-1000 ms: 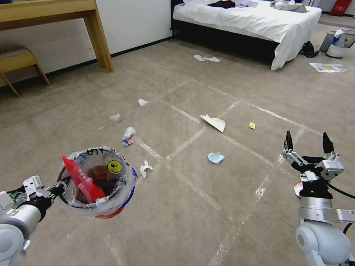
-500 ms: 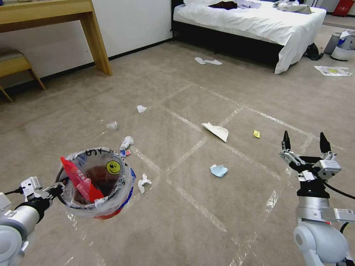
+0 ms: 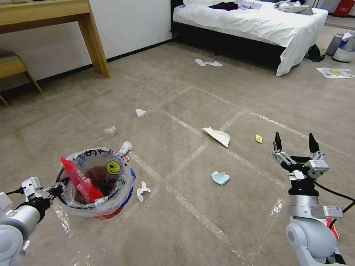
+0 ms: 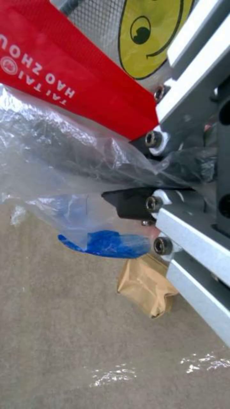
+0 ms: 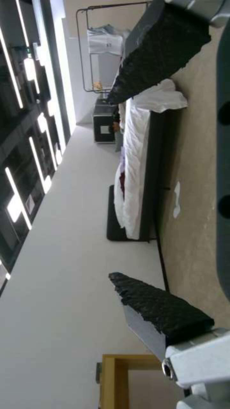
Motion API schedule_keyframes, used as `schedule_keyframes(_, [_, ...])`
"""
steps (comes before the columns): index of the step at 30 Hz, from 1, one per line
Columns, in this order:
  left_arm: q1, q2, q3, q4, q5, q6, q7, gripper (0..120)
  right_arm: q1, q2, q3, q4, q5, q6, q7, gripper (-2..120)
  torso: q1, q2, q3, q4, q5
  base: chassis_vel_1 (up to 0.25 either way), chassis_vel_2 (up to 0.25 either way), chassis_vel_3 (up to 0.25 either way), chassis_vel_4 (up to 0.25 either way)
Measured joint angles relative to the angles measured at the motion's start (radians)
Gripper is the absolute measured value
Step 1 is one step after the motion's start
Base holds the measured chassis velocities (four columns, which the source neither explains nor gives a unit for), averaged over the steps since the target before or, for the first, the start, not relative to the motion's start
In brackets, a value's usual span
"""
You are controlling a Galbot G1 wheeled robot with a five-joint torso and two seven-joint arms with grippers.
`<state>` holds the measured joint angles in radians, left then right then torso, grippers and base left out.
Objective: Pick up the trash bin and place the garbage on the floor into it.
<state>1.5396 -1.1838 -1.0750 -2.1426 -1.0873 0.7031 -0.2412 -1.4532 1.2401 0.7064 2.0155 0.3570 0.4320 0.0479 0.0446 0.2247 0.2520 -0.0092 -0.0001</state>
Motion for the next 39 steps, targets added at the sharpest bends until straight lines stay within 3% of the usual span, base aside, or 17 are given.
schedule_keyframes(39, [-0.008, 0.007, -0.003, 0.014, -0.004, -0.001, 0.001, 3, 0.005, 0.016, -0.025, -0.012, -0.042, 0.011, -0.007, 100, 0.000, 0.000, 0.000, -0.0001, 0.0000, -0.037, 0.039, 0.039, -0.036])
